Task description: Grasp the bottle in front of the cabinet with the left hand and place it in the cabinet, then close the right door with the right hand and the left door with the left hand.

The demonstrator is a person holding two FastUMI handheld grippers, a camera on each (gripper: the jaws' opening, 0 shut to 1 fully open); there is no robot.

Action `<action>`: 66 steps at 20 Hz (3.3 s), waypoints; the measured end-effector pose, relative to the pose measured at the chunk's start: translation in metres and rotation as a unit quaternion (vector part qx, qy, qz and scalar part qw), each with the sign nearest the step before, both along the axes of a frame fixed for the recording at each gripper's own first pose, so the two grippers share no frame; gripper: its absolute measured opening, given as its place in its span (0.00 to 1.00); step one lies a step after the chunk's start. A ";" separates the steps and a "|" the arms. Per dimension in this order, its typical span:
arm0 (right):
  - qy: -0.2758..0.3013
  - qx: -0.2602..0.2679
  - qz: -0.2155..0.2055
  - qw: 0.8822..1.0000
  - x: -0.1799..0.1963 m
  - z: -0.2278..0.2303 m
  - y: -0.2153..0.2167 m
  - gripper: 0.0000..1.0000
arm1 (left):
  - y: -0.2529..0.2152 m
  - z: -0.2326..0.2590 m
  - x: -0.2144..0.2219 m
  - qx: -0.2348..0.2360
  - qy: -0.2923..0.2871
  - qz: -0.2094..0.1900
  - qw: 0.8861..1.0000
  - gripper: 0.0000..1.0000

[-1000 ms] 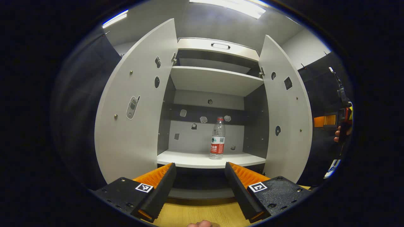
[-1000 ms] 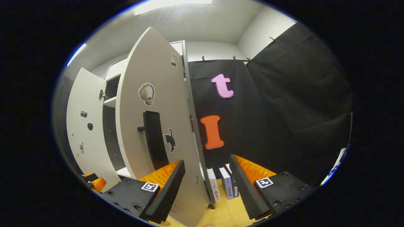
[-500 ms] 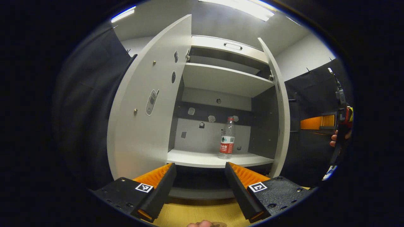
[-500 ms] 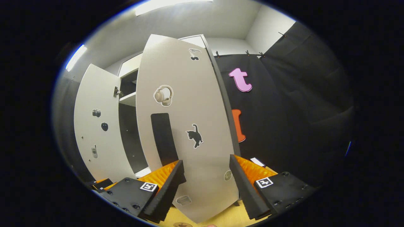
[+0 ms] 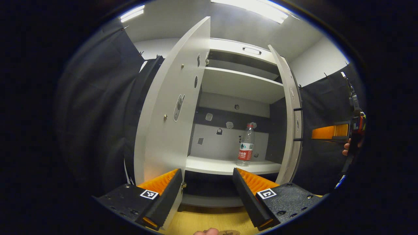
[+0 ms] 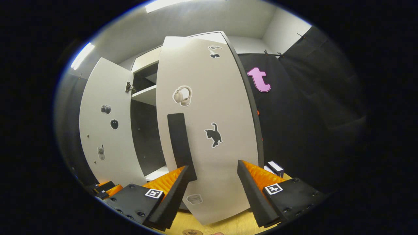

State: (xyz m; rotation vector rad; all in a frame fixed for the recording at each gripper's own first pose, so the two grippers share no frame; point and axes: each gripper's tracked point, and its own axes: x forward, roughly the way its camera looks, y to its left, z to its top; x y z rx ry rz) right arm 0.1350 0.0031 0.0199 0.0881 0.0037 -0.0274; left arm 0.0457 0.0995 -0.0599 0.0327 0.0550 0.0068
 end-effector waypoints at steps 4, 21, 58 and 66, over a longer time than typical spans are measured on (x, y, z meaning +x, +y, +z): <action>0.010 -0.023 0.013 1.000 0.029 -0.009 0.008 0.97 | -0.004 0.007 -0.002 -0.009 -0.008 -0.005 1.000 0.94; 0.011 -0.060 0.031 0.998 0.090 -0.021 0.024 0.97 | 0.040 0.053 -0.062 -0.030 -0.056 0.104 0.993 0.94; 0.014 -0.049 -0.025 0.998 -0.079 -0.052 -0.017 0.98 | 0.108 0.108 0.026 0.014 -0.077 0.108 0.991 0.95; 0.002 -0.050 -0.082 0.995 -0.110 -0.037 -0.068 0.97 | 0.037 0.085 0.051 -0.014 -0.062 0.044 0.997 0.88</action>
